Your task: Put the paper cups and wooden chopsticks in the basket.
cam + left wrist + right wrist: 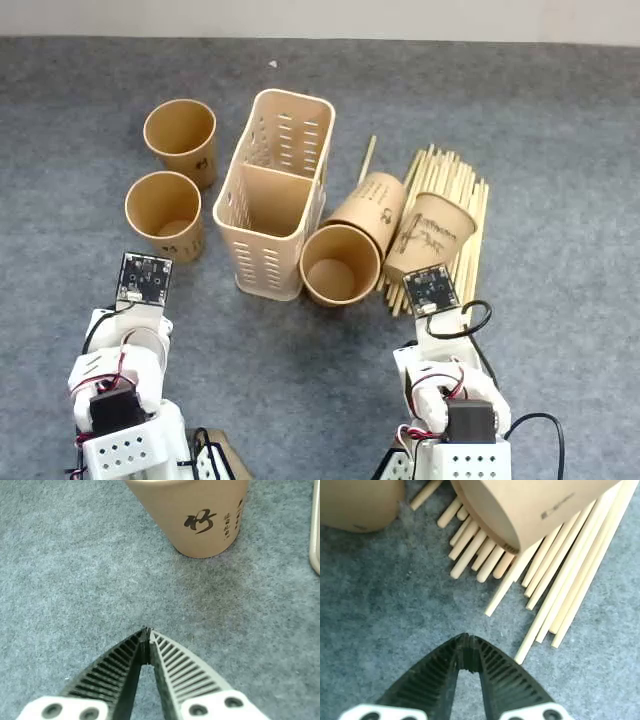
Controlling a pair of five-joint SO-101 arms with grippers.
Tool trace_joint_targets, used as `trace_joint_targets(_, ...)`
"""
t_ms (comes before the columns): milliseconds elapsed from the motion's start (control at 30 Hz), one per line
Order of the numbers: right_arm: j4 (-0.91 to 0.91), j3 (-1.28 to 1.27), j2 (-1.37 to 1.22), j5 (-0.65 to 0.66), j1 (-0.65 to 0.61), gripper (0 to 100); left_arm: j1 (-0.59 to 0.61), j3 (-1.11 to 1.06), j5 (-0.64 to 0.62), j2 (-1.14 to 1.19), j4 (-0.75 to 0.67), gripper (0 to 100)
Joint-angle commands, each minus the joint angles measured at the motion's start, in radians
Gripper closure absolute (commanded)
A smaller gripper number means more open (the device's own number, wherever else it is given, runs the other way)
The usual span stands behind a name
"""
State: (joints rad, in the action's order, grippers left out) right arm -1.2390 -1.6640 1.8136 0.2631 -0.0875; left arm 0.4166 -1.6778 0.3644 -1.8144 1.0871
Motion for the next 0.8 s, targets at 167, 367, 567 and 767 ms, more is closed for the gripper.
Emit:
trace_joint_targets(167, -0.005, -0.151, 0.007, -0.009, 0.007, 99.4, -0.012, -0.016, 0.008, 0.002, -0.017, 95)
trace_joint_targets(367, -0.005, -0.151, 0.007, -0.009, 0.007, 99.4, -0.012, -0.016, 0.008, 0.002, -0.017, 95)
trace_joint_targets(567, -0.005, -0.151, 0.007, -0.009, 0.007, 99.4, -0.013, -0.016, 0.005, 0.002, -0.017, 95)
trace_joint_targets(767, -0.005, -0.151, 0.007, -0.009, 0.004, 99.4, -0.143, -0.016, 0.006, -0.002, -0.017, 95)
